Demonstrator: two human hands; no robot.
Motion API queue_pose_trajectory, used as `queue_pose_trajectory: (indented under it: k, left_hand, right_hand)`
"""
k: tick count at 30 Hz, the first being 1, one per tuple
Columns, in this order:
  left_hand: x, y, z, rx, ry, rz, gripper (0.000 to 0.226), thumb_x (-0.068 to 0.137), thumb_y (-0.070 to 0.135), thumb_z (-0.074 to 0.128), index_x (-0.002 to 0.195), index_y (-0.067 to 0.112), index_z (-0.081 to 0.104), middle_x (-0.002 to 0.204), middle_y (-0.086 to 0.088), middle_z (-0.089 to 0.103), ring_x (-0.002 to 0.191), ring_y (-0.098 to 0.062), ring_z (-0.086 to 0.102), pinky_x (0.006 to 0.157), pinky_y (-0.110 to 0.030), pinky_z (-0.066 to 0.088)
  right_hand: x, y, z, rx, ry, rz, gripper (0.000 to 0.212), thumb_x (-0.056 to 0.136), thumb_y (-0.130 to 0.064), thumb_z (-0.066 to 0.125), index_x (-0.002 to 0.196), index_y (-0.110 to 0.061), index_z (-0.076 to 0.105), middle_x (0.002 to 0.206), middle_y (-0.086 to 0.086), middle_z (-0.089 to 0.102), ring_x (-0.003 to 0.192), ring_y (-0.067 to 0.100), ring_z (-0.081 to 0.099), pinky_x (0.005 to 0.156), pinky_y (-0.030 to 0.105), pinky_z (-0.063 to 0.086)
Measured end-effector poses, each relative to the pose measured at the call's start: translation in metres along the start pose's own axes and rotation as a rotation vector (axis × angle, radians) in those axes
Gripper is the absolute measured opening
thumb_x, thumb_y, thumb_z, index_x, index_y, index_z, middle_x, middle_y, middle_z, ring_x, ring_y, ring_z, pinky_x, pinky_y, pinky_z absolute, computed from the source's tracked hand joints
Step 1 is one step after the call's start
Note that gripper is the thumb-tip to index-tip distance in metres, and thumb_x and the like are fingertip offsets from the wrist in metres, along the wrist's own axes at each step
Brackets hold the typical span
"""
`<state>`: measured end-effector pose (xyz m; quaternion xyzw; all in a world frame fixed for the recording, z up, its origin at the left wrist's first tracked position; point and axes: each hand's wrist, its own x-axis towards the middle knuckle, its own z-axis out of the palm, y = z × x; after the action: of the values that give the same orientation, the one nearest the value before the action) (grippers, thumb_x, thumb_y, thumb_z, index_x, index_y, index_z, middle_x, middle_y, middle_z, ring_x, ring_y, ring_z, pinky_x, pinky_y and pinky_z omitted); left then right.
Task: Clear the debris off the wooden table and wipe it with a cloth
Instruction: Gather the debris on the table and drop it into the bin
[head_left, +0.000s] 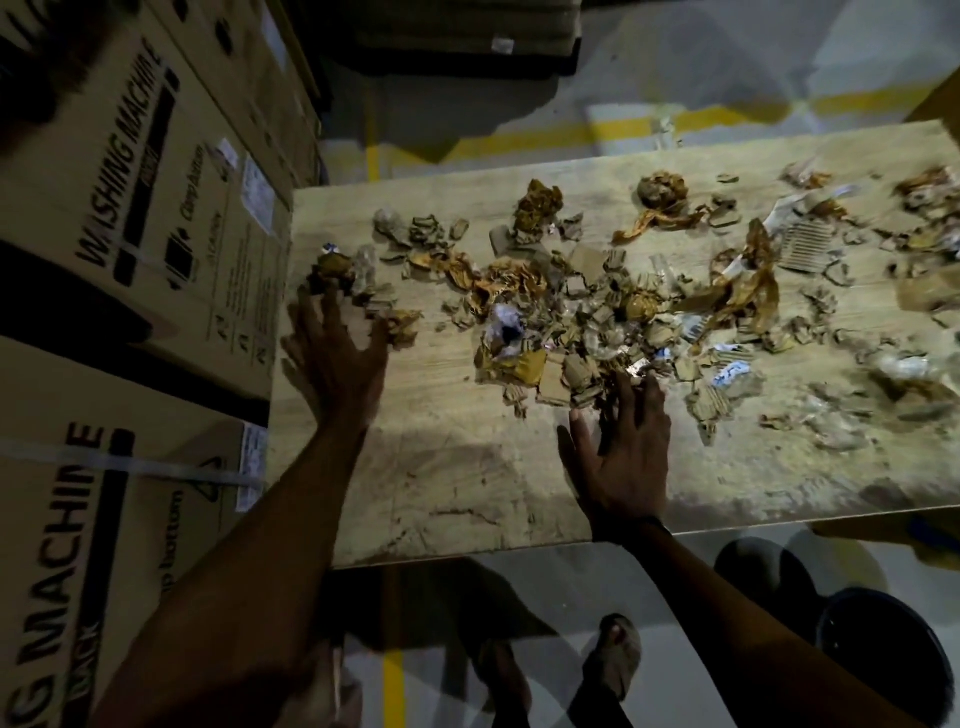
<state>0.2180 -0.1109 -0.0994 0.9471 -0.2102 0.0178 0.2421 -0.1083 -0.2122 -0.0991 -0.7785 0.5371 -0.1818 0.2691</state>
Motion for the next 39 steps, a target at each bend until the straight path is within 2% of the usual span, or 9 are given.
queue_pose_trajectory:
  k: [4, 9, 14, 19, 24, 28, 30, 35, 39]
  left_hand:
    - [0.057, -0.024, 0.006, -0.084, -0.028, -0.046, 0.083, 0.094, 0.073, 0.051, 0.162, 0.028, 0.035, 0.173, -0.008, 0.02, 0.16, -0.031, 0.017, 0.129, -0.057, 0.011]
    - [0.054, 0.001, 0.031, -0.475, -0.166, 0.197, 0.051, 0.099, 0.051, 0.061, 0.147, 0.042, 0.046, 0.153, -0.004, 0.049, 0.136, -0.023, 0.054, 0.113, -0.046, 0.047]
    - [0.012, 0.06, 0.064, -0.388, -0.201, 0.332, 0.052, 0.103, 0.051, 0.05, 0.144, 0.02, 0.057, 0.161, -0.012, 0.04, 0.145, -0.031, 0.045, 0.115, -0.045, 0.044]
    - [-0.004, 0.087, 0.06, -0.478, -0.225, 0.25, 0.052, 0.104, 0.06, 0.046, 0.149, 0.035, 0.052, 0.17, -0.001, 0.03, 0.154, -0.026, 0.034, 0.12, -0.049, 0.04]
    - [0.025, 0.032, 0.054, -0.403, -0.152, 0.183, 0.065, 0.1, 0.076, 0.037, 0.155, 0.042, 0.038, 0.168, 0.003, 0.033, 0.149, -0.026, 0.042, 0.117, -0.058, 0.04]
    - [0.008, 0.032, 0.06, -0.298, -0.275, 0.251, 0.069, 0.102, 0.071, 0.032, 0.163, 0.038, 0.03, 0.174, 0.009, 0.023, 0.161, -0.016, 0.019, 0.131, -0.053, 0.009]
    - [-0.005, 0.057, 0.061, -0.281, -0.297, 0.263, 0.073, 0.101, 0.072, 0.027, 0.164, 0.035, 0.031, 0.174, 0.007, 0.022, 0.162, -0.014, 0.012, 0.132, -0.047, 0.004]
    - [-0.035, 0.094, 0.076, -0.305, -0.346, 0.31, 0.073, 0.102, 0.072, 0.027, 0.162, 0.033, 0.036, 0.174, 0.008, 0.022, 0.162, -0.012, 0.013, 0.132, -0.042, 0.007]
    - [-0.036, 0.088, 0.075, -0.469, -0.28, 0.285, 0.066, 0.104, 0.065, 0.044, 0.161, 0.032, 0.038, 0.173, 0.006, 0.025, 0.158, -0.019, 0.029, 0.122, -0.052, 0.036]
  right_hand:
    - [0.002, -0.004, 0.0, -0.026, -0.006, 0.002, 0.079, 0.097, -0.071, 0.045, 0.164, -0.034, 0.025, 0.177, 0.002, 0.01, 0.164, 0.023, 0.006, 0.13, 0.051, 0.011]
    - [0.002, -0.004, 0.002, -0.031, -0.016, 0.016, 0.078, 0.098, -0.07, 0.047, 0.165, -0.038, 0.022, 0.177, -0.001, 0.006, 0.164, 0.021, 0.003, 0.131, 0.052, 0.012]
    - [0.004, -0.005, 0.002, -0.027, -0.013, 0.024, 0.078, 0.098, -0.069, 0.048, 0.164, -0.038, 0.023, 0.177, -0.001, 0.009, 0.164, 0.022, 0.006, 0.13, 0.054, 0.015]
    - [0.003, -0.005, 0.001, -0.025, -0.011, 0.009, 0.08, 0.098, -0.066, 0.05, 0.165, -0.037, 0.02, 0.177, 0.0, 0.009, 0.164, 0.023, 0.006, 0.13, 0.055, 0.015]
    - [0.004, -0.003, 0.001, -0.03, -0.026, 0.004, 0.081, 0.097, -0.068, 0.049, 0.166, -0.038, 0.019, 0.177, -0.001, 0.007, 0.164, 0.023, 0.005, 0.131, 0.054, 0.013]
    - [0.004, -0.003, 0.002, -0.038, -0.031, 0.005, 0.079, 0.1, -0.066, 0.051, 0.166, -0.037, 0.019, 0.177, 0.0, 0.006, 0.164, 0.023, 0.003, 0.131, 0.054, 0.013]
    - [0.004, -0.003, 0.002, -0.037, -0.03, 0.007, 0.079, 0.101, -0.062, 0.054, 0.166, -0.035, 0.02, 0.177, 0.0, 0.006, 0.164, 0.022, 0.003, 0.131, 0.054, 0.013]
    - [0.004, 0.0, 0.003, -0.017, -0.032, 0.022, 0.078, 0.101, -0.06, 0.053, 0.166, -0.035, 0.018, 0.178, -0.001, 0.005, 0.164, 0.021, 0.002, 0.131, 0.055, 0.013]
    - [0.003, 0.003, 0.002, 0.052, -0.039, 0.0, 0.081, 0.102, -0.061, 0.054, 0.167, -0.036, 0.014, 0.178, -0.002, -0.002, 0.165, 0.021, -0.002, 0.13, 0.057, 0.012]
